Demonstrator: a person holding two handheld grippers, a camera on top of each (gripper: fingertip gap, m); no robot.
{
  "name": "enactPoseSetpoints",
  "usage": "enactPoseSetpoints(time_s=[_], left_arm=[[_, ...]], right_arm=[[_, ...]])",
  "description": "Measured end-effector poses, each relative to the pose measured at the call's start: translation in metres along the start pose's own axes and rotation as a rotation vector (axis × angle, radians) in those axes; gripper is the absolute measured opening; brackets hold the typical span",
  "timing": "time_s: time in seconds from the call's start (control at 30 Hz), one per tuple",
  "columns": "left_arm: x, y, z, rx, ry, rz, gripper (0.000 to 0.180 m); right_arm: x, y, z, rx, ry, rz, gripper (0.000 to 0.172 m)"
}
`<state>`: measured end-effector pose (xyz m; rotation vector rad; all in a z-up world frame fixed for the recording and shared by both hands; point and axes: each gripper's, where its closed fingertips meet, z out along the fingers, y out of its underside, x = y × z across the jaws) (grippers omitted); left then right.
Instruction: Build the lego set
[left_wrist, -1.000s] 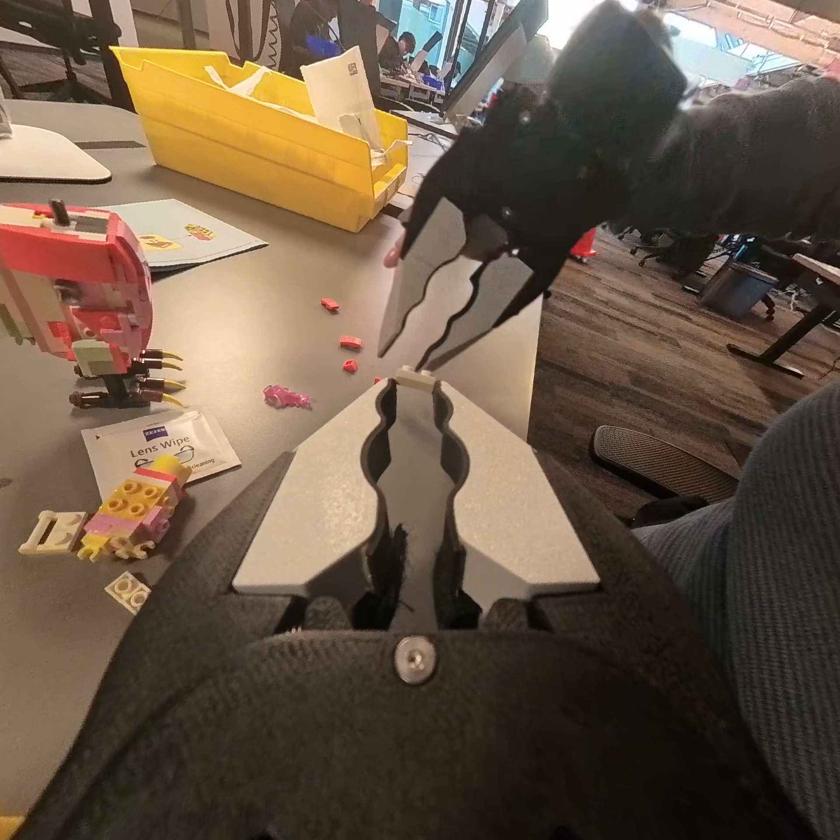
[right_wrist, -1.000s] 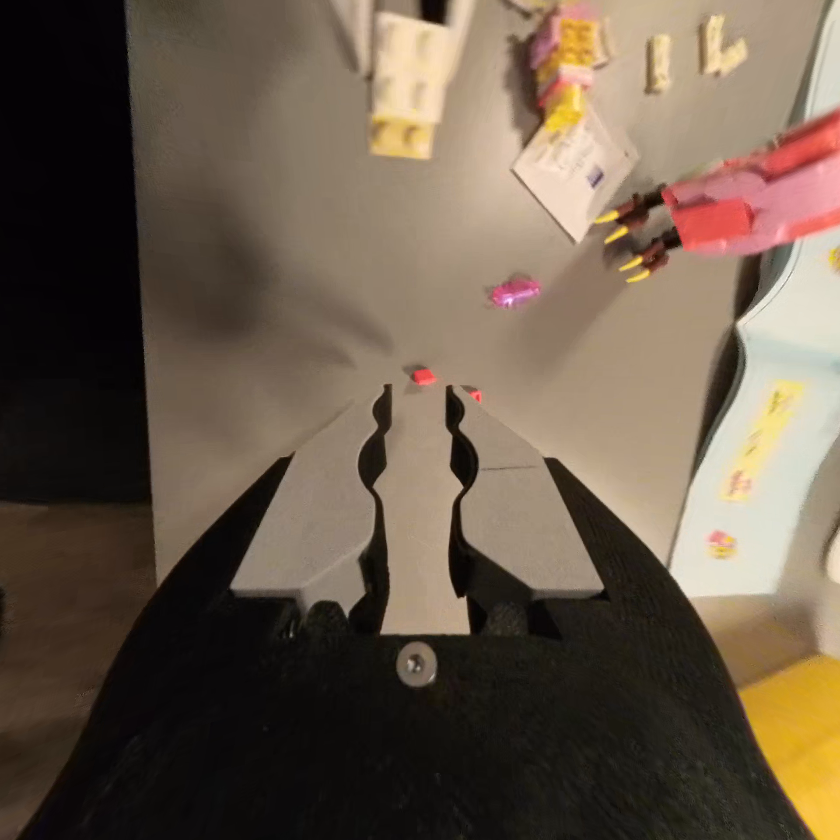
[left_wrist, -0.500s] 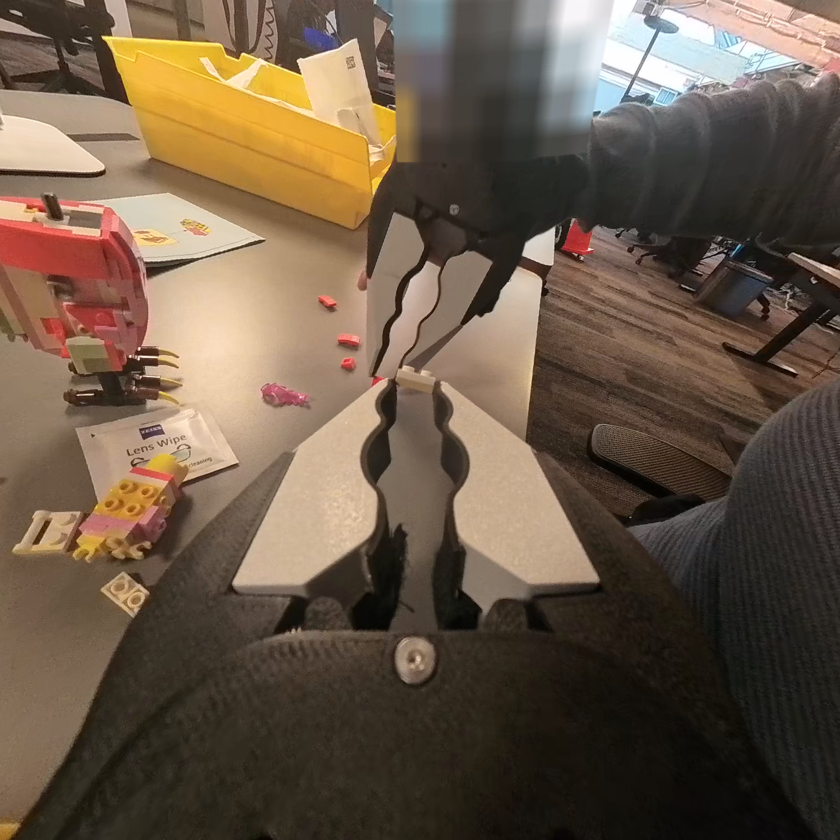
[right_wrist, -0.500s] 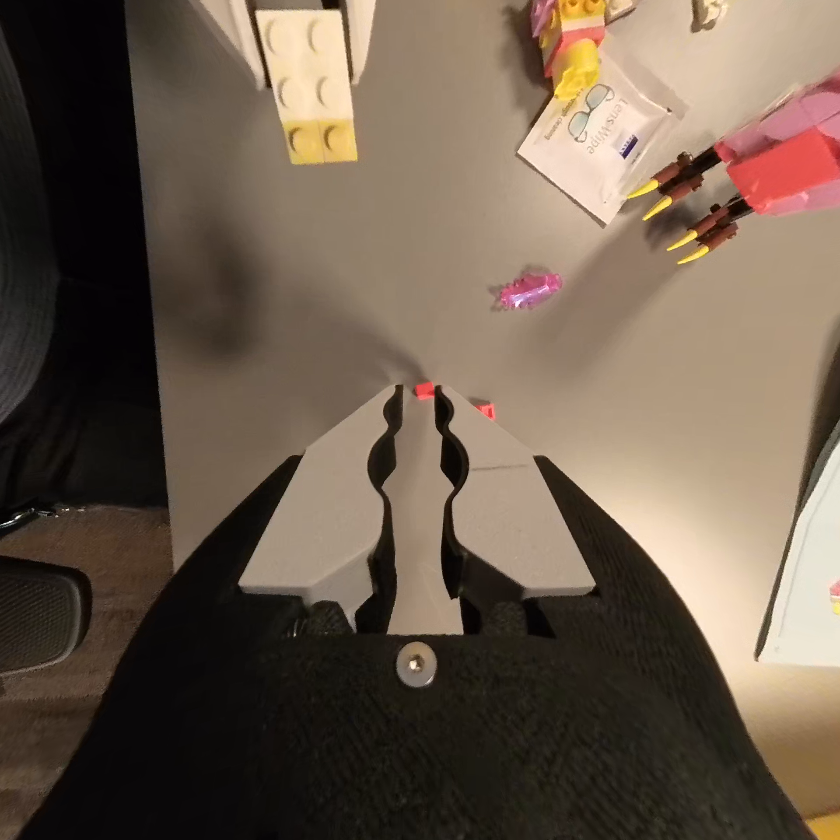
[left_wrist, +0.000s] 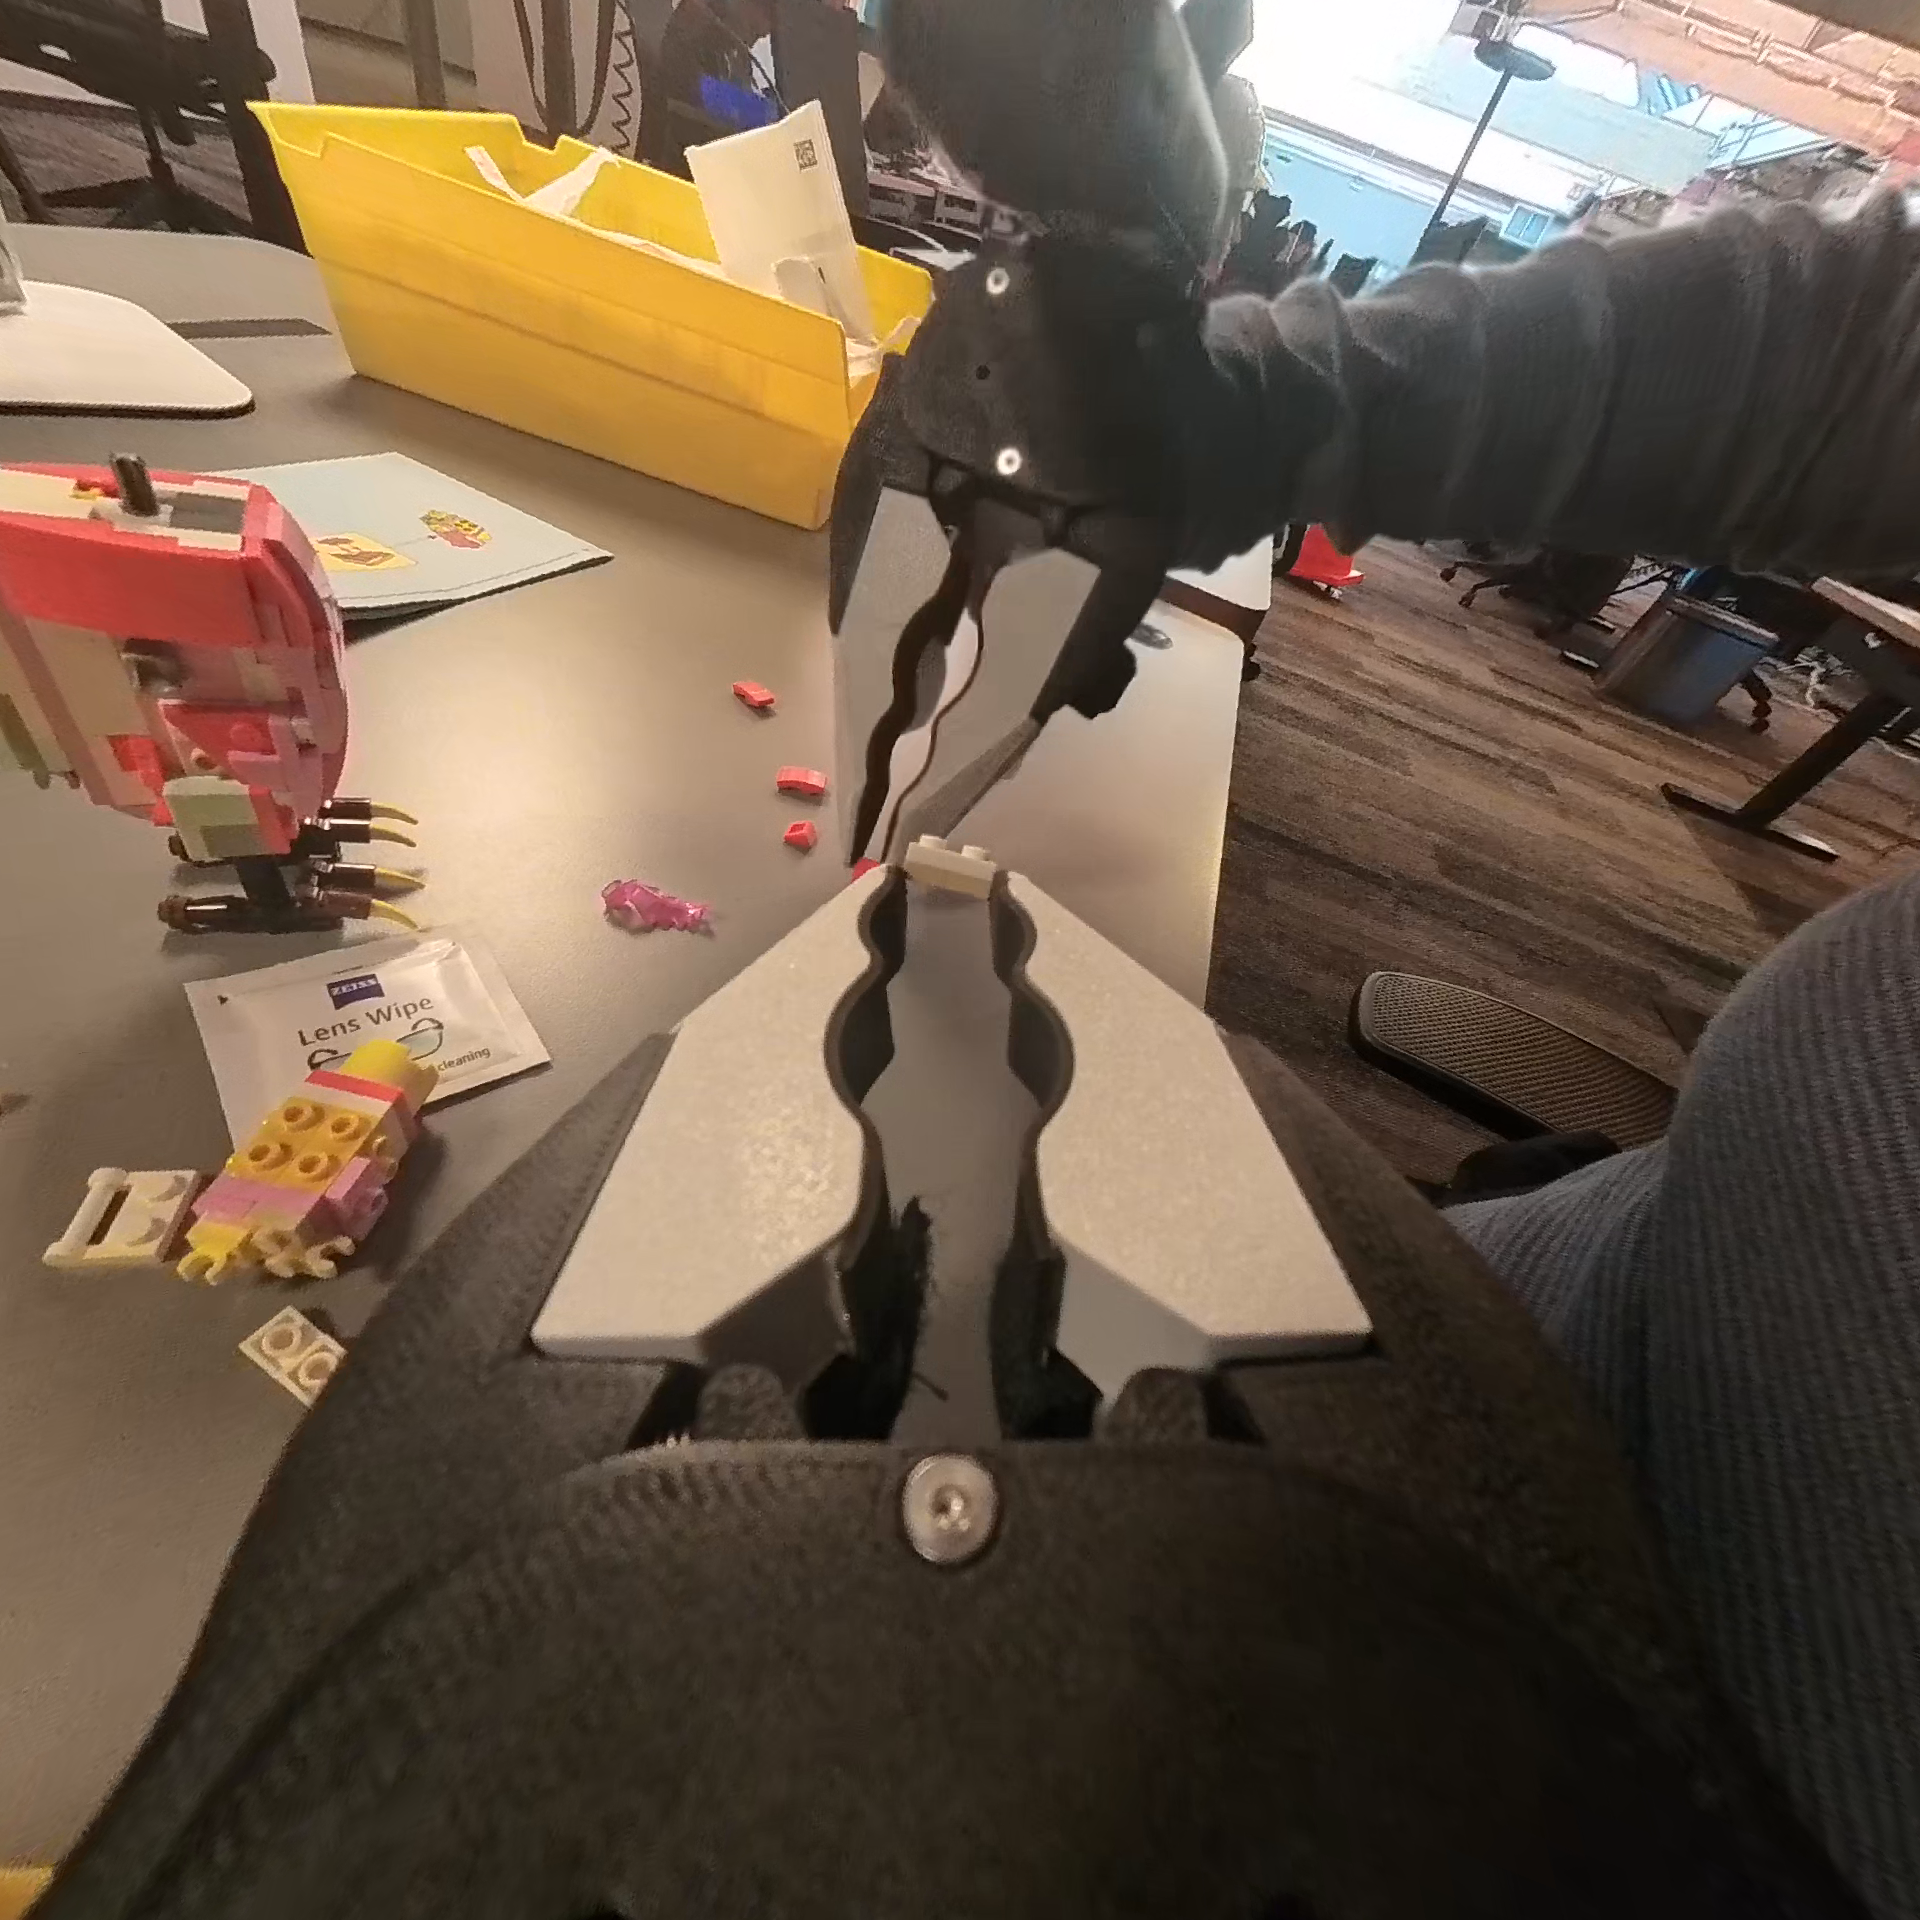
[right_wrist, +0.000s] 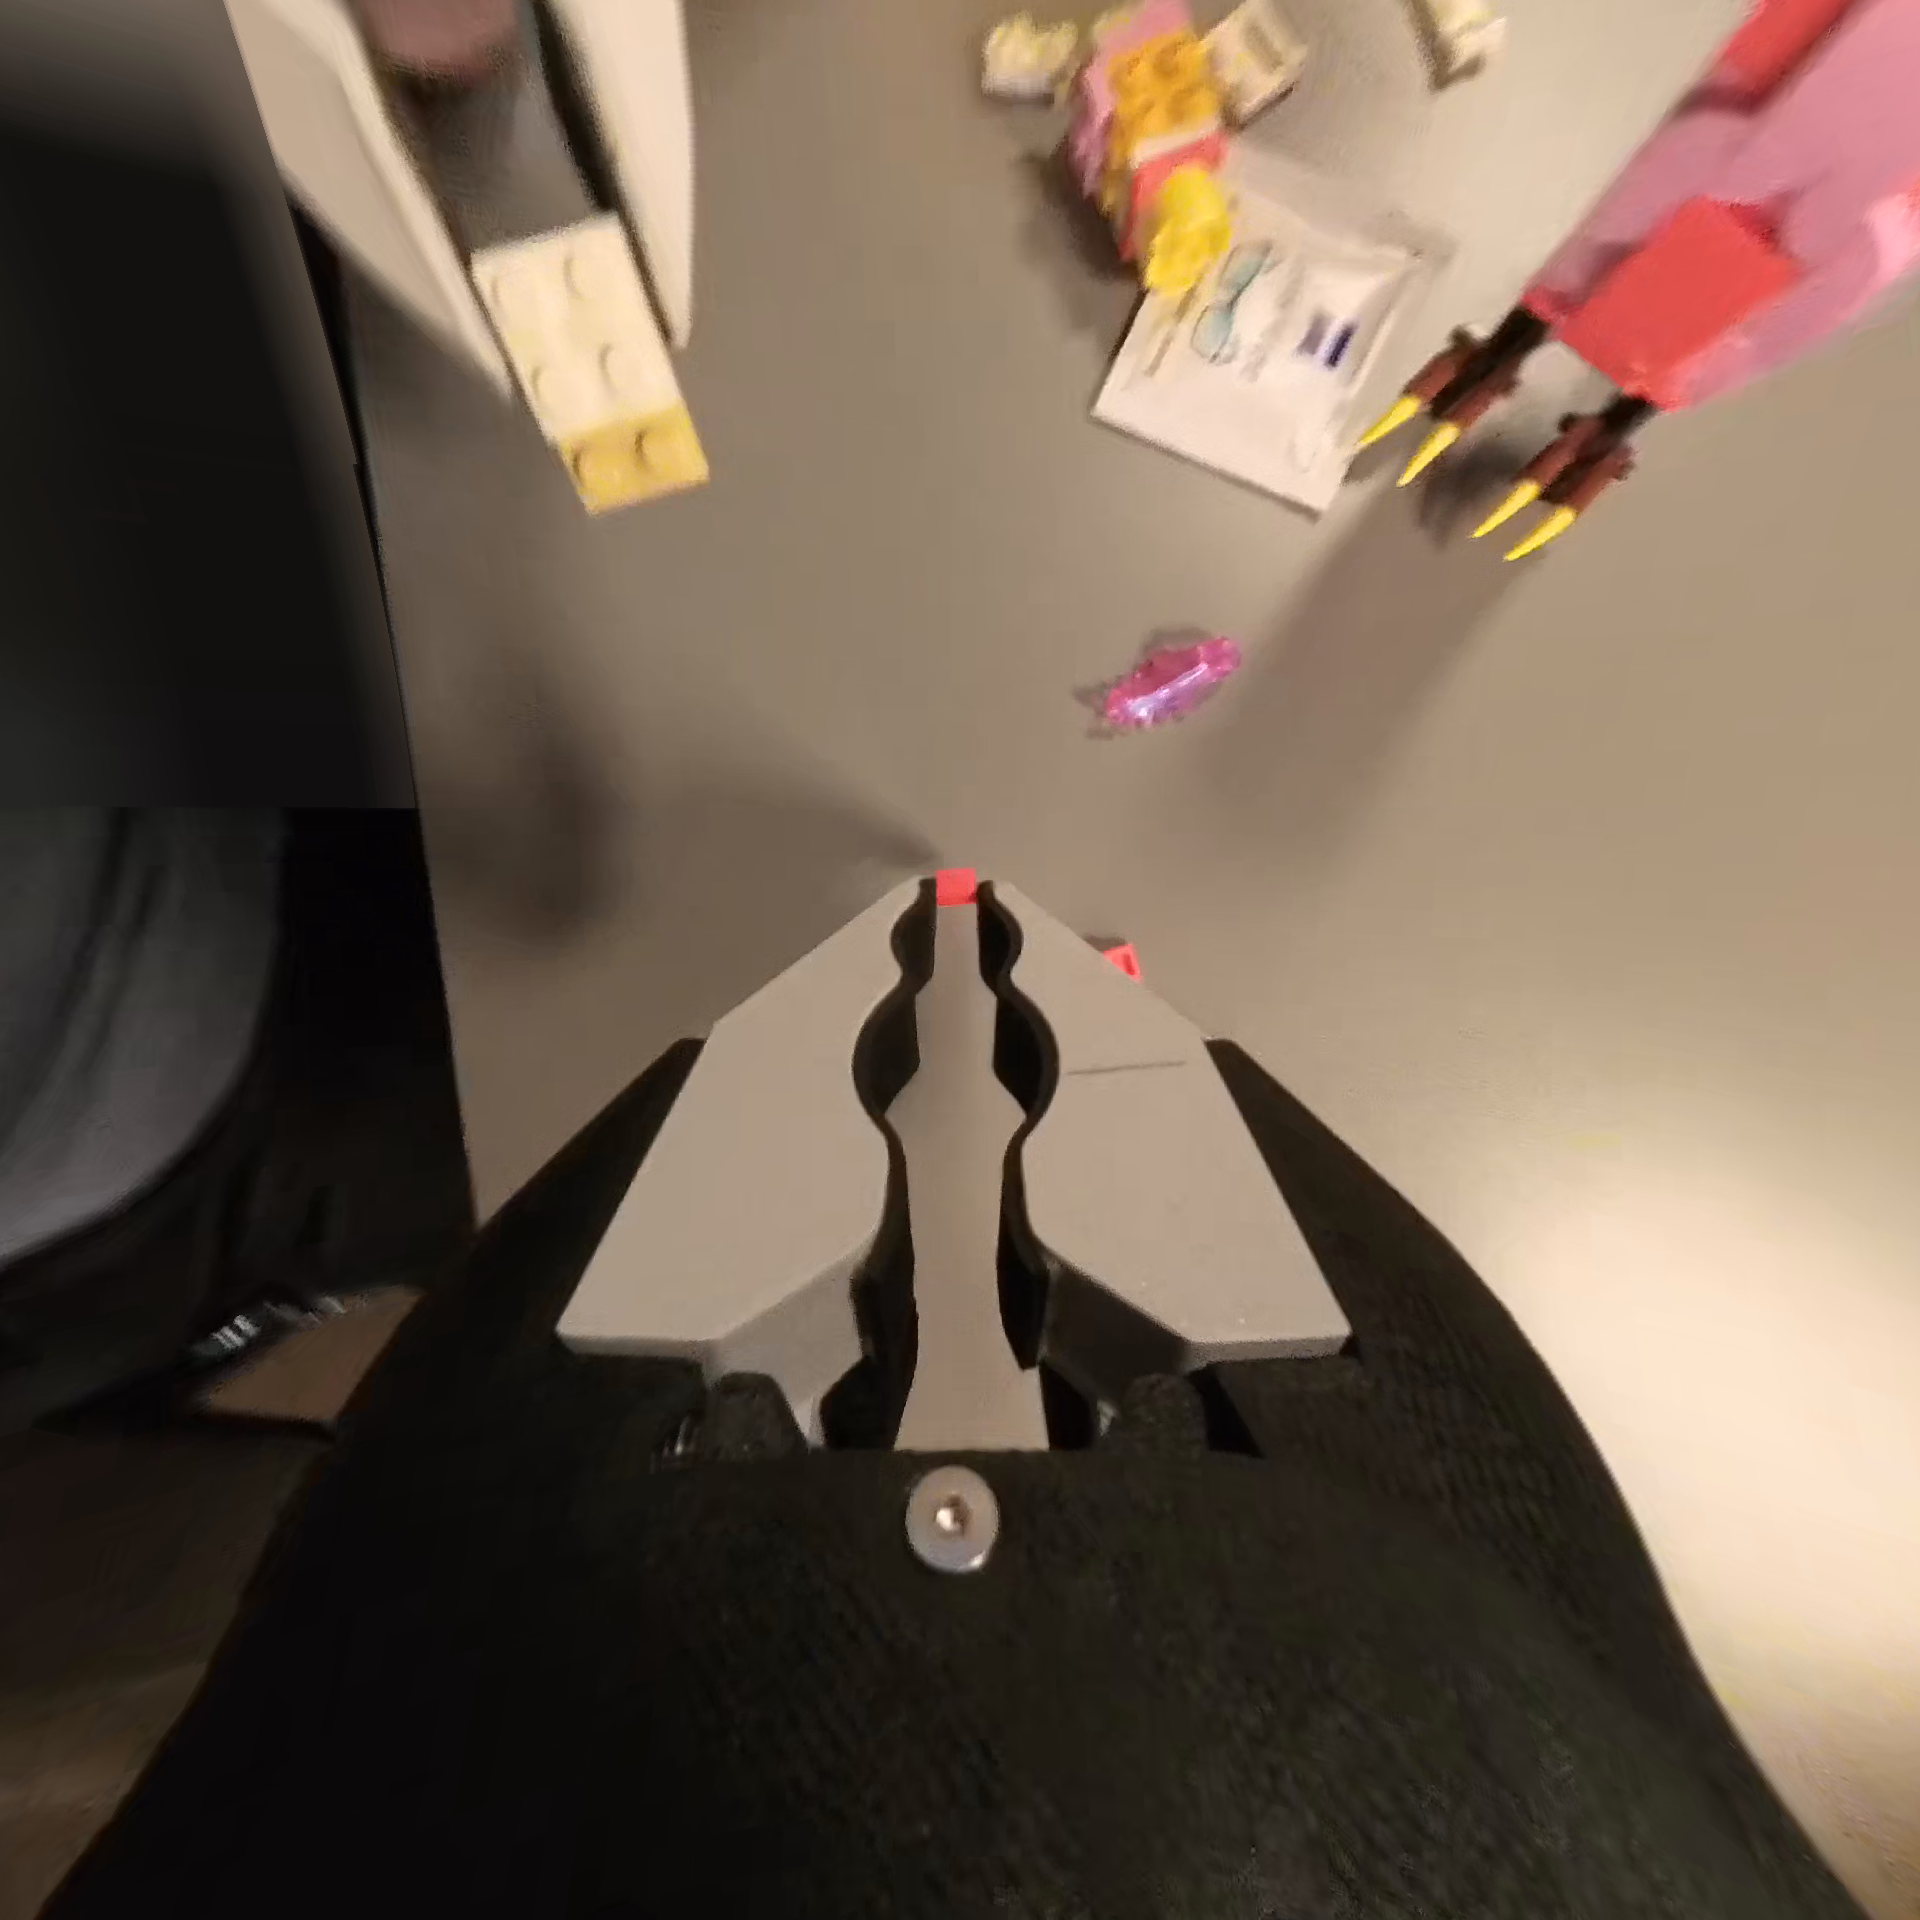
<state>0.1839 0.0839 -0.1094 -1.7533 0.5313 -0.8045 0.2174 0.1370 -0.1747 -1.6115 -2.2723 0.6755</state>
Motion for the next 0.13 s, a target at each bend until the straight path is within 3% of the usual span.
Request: enactPoseSetpoints(time_s=[0.13], left_arm=[[-0.002, -0.004, -0.001, 0.023, -0.061, 0.088, 0.014]], right_arm=[[0.000, -0.023, -0.011, 0.228, -0.078, 0.306, 0.006]])
